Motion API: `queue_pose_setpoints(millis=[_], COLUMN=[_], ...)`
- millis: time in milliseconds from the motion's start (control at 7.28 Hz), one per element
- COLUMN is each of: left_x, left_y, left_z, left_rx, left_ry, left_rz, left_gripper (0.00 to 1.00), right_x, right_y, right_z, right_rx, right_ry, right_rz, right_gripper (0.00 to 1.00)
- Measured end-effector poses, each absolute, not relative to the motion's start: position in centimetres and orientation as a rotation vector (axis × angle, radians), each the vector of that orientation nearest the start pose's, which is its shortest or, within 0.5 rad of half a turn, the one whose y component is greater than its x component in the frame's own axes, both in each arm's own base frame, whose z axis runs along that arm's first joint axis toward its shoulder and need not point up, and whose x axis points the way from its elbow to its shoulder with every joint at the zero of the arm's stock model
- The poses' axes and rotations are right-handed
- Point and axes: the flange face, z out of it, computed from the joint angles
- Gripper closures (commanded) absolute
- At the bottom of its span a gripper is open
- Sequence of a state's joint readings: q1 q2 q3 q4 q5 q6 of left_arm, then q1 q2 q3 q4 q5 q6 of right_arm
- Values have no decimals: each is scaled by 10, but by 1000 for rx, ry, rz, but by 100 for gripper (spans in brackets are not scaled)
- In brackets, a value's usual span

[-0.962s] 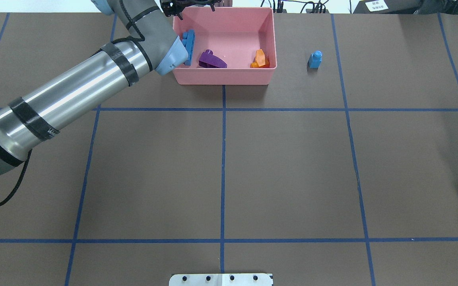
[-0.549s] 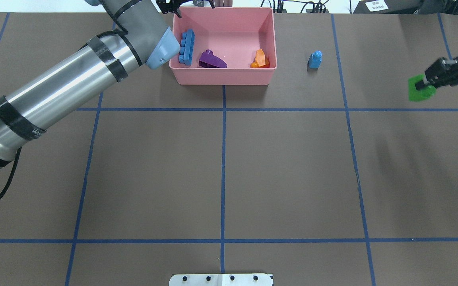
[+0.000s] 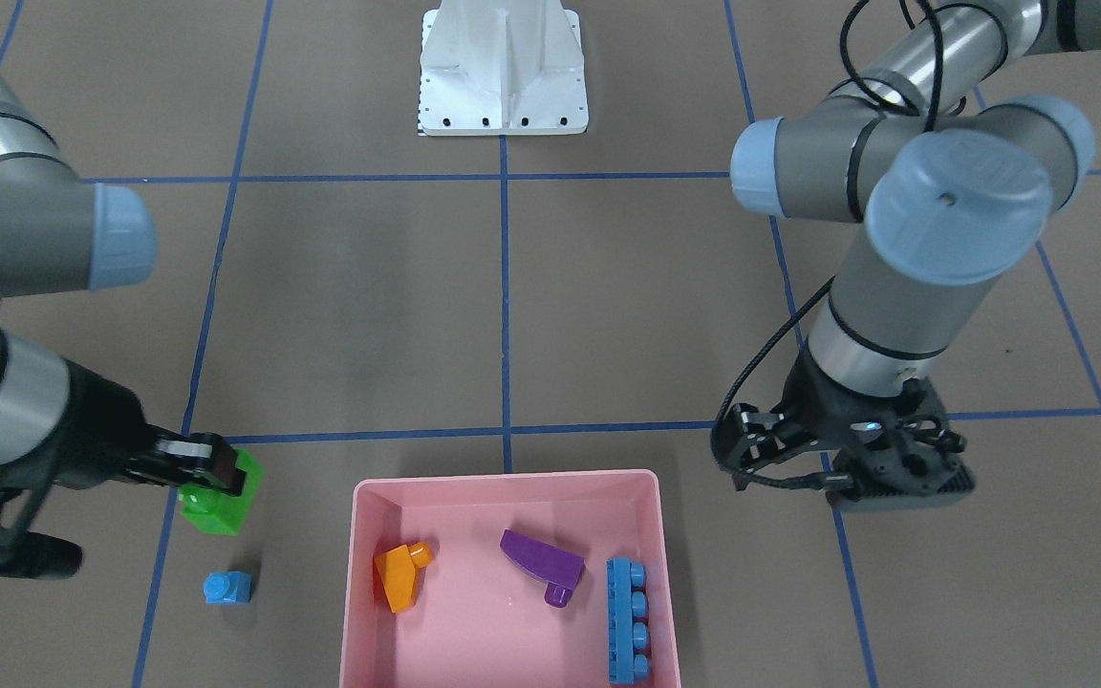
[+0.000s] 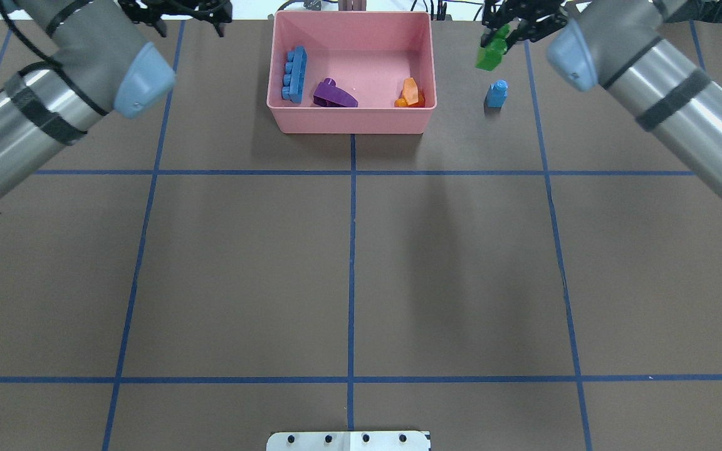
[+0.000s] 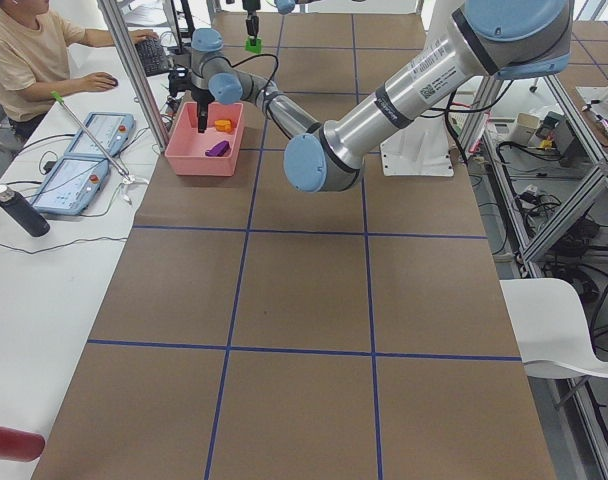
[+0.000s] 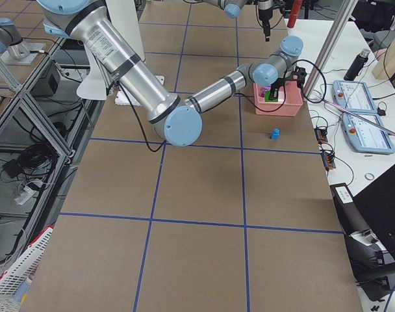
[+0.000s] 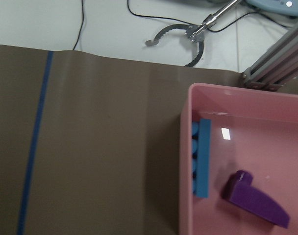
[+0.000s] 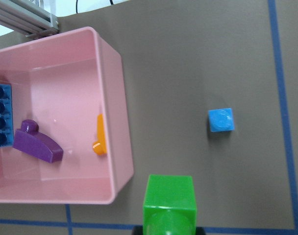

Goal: Put all blocks into box

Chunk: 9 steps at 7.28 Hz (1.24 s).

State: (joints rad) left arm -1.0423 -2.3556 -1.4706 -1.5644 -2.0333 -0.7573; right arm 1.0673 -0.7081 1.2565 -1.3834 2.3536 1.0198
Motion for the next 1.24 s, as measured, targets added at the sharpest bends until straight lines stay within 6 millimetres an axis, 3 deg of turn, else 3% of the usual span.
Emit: queue_pose_setpoints(millis=[137, 275, 549, 687, 824, 962, 1099, 1236], left_x=[248, 206, 121, 97, 83, 75, 70, 63], left_y=[-665, -652, -618, -599, -584, -572, -560, -547], left_z=[260, 295, 362, 385, 399, 412, 424, 436], left_rx=[274, 261, 232, 226, 218, 202, 186, 175], left_ry=[720, 722, 752, 751, 748, 744, 743, 750], left_rz=[25, 72, 103, 110, 108, 101, 102, 113], left_gripper=[0, 0, 0, 0, 0, 0, 0, 0], right_x=[-369, -410, -479, -502, -518, -522, -508, -474], right_y=[-718, -720, -715, -709, -701, -699, -704, -717], right_z=[181, 162, 166, 173, 177, 174, 166, 162], right_rx=[8, 39, 91, 100, 106, 117, 120, 95], right_ry=[-988, -969, -949, -934, -922, -923, -942, -969], right_rz=[234, 279, 360, 369, 364, 347, 321, 309], right_gripper=[100, 100, 100, 1, 0, 0, 0, 0])
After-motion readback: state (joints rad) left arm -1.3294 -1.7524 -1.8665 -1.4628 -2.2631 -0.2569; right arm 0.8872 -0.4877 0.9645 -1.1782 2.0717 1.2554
